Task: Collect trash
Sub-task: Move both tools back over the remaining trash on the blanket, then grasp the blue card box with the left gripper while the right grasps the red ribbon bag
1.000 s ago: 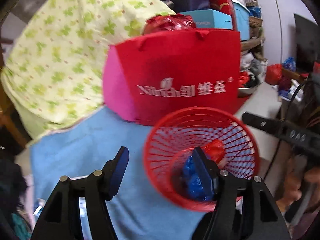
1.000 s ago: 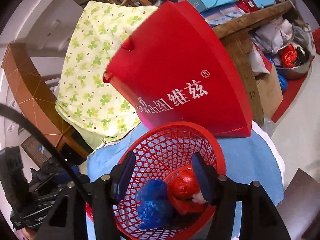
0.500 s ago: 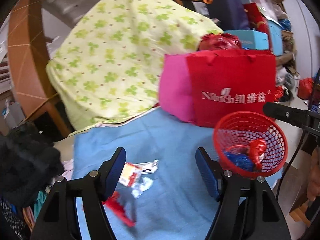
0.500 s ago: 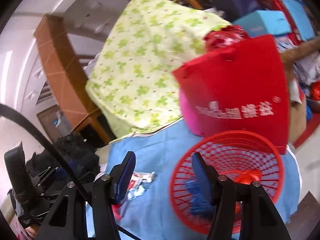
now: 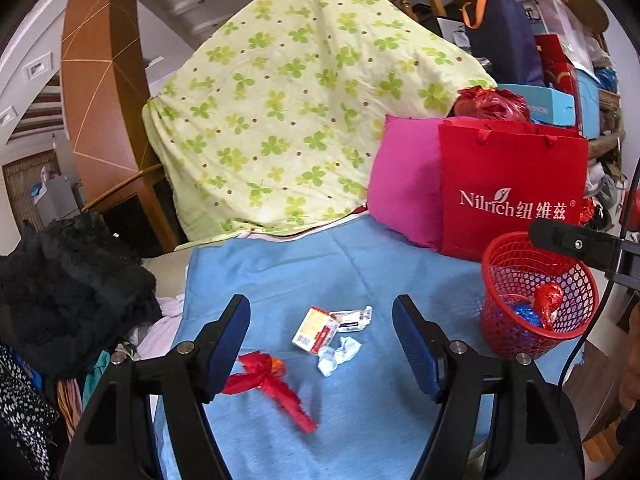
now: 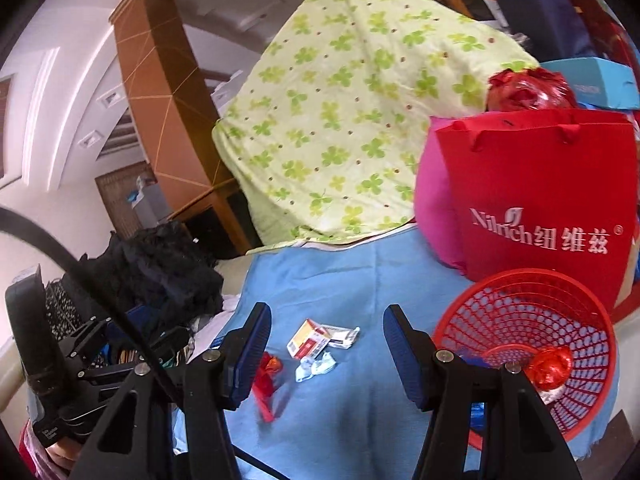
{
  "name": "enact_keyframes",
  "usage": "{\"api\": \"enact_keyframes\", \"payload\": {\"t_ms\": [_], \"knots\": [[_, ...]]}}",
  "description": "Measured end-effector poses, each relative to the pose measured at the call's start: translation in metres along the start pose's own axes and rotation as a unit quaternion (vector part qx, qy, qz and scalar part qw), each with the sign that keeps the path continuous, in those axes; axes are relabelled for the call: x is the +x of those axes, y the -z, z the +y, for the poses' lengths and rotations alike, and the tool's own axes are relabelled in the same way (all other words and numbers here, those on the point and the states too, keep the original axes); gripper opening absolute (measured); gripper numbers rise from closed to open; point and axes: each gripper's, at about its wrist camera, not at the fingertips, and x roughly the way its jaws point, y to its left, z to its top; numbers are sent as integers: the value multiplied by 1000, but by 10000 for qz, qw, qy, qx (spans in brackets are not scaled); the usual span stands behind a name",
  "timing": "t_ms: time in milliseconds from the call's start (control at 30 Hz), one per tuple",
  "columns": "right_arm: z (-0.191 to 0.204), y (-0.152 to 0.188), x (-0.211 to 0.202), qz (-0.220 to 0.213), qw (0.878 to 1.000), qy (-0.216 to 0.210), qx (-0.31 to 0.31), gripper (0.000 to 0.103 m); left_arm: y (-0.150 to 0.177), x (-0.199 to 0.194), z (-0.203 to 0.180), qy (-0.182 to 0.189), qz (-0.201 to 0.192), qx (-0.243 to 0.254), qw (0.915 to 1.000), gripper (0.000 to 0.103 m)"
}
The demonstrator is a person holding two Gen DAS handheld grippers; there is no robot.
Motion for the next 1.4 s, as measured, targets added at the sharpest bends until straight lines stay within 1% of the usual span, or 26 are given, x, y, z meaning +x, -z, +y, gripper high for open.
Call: {"api": "enact_keyframes", "payload": {"t_ms": [433,700,967,1233,1300,1400], "knots": [[44,11,32,324,9985,-233,-364,63,24,3,43,-266,158,-339,9989,74],[66,20,47,477,9965,-349,-589,63,36,8,57,-359,264,-443,9980,74],[73,27,63,638,9950,-418,-645,63,46,16,66,-410,374,-512,9971,74],[77,34,84,836,9930,-441,-710,63,57,33,74,-412,576,-569,9959,74],[77,37,93,913,9921,-456,-723,63,62,40,79,-412,660,-617,9951,74],[78,43,111,1096,9899,-472,-768,63,77,57,98,-484,907,-780,9916,74]]}}
